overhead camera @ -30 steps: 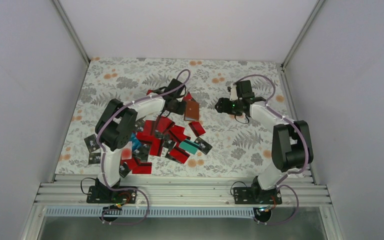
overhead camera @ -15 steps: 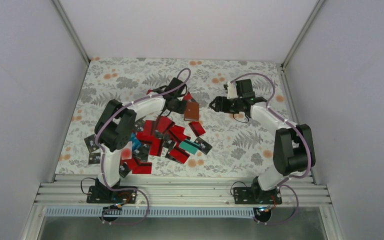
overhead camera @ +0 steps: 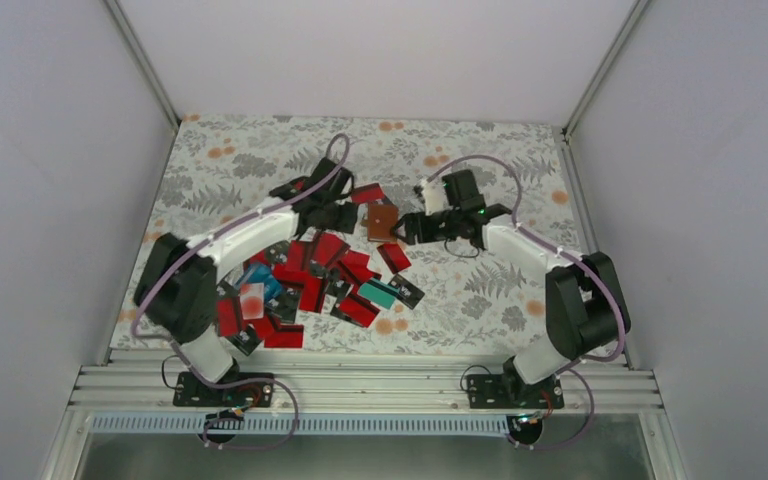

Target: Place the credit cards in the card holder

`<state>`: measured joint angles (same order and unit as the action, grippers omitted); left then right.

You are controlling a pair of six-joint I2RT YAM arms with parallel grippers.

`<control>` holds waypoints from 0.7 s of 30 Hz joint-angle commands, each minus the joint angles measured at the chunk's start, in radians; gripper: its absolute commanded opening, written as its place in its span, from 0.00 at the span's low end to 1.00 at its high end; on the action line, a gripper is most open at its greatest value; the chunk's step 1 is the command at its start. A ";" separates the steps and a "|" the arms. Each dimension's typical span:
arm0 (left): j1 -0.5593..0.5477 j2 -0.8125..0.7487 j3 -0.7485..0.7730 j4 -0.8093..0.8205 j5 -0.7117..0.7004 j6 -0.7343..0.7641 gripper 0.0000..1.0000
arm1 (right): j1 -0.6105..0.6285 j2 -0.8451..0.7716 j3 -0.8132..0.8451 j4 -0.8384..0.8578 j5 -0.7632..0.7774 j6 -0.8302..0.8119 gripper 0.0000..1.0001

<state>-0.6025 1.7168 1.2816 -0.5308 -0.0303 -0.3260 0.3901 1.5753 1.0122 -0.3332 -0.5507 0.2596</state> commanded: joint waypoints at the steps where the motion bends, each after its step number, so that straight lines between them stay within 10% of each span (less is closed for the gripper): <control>1: -0.014 -0.147 -0.153 -0.147 -0.039 -0.146 0.53 | 0.132 -0.040 -0.049 0.043 -0.049 -0.035 0.67; 9: -0.047 -0.442 -0.427 -0.290 -0.017 -0.376 0.62 | 0.328 -0.019 -0.076 0.113 -0.104 -0.071 0.62; 21: -0.184 -0.449 -0.590 -0.014 0.082 -0.435 0.60 | 0.392 0.006 -0.233 0.111 0.004 0.043 0.54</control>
<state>-0.7609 1.2350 0.7261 -0.6769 0.0116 -0.7177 0.7662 1.5726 0.8108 -0.2298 -0.5861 0.2623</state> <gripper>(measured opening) 0.607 0.544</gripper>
